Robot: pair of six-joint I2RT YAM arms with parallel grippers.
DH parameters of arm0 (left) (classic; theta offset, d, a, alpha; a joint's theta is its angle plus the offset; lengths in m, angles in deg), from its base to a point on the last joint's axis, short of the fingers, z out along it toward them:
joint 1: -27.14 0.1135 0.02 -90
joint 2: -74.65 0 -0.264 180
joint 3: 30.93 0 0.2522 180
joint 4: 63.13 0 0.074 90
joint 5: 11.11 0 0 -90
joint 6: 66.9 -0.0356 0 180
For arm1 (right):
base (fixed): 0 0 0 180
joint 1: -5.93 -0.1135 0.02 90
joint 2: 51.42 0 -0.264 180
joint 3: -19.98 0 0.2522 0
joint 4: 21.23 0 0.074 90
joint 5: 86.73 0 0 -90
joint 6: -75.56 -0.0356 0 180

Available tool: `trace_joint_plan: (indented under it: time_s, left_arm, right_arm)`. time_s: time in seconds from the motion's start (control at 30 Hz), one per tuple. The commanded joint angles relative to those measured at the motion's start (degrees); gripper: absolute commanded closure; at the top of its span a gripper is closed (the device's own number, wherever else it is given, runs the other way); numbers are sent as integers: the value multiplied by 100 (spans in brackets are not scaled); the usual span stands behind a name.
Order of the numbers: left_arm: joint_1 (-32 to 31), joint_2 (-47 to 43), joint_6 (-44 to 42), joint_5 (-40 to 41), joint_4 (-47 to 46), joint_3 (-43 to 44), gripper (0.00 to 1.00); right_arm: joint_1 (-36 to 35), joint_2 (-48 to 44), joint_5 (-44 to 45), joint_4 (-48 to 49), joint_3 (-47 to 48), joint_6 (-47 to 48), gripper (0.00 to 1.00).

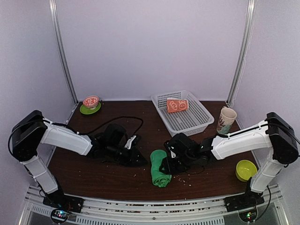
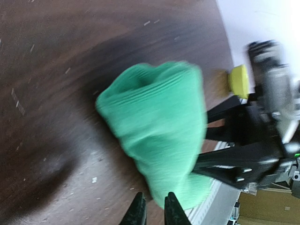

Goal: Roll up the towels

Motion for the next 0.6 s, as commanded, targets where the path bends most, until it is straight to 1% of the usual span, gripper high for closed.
trace_joint_plan:
  time_s: [0.0, 0.1, 0.27, 0.57]
  left_arm:
    - [-19, -161, -375, 77, 185, 585, 84]
    - [-26, 164, -434, -25, 267, 980, 84]
    - [-51, 837, -227, -385, -142, 1236, 85]
    - [-80, 1786, -172, -163, -229, 1356, 89]
  right_arm:
    - [-72, 265, 350, -606, -27, 134, 52]
    - [-101, 295, 379, -628, 8, 162, 51]
    - [-120, 225, 438, -673, 7, 200, 51]
    - [-220, 108, 336, -707, -119, 274, 50]
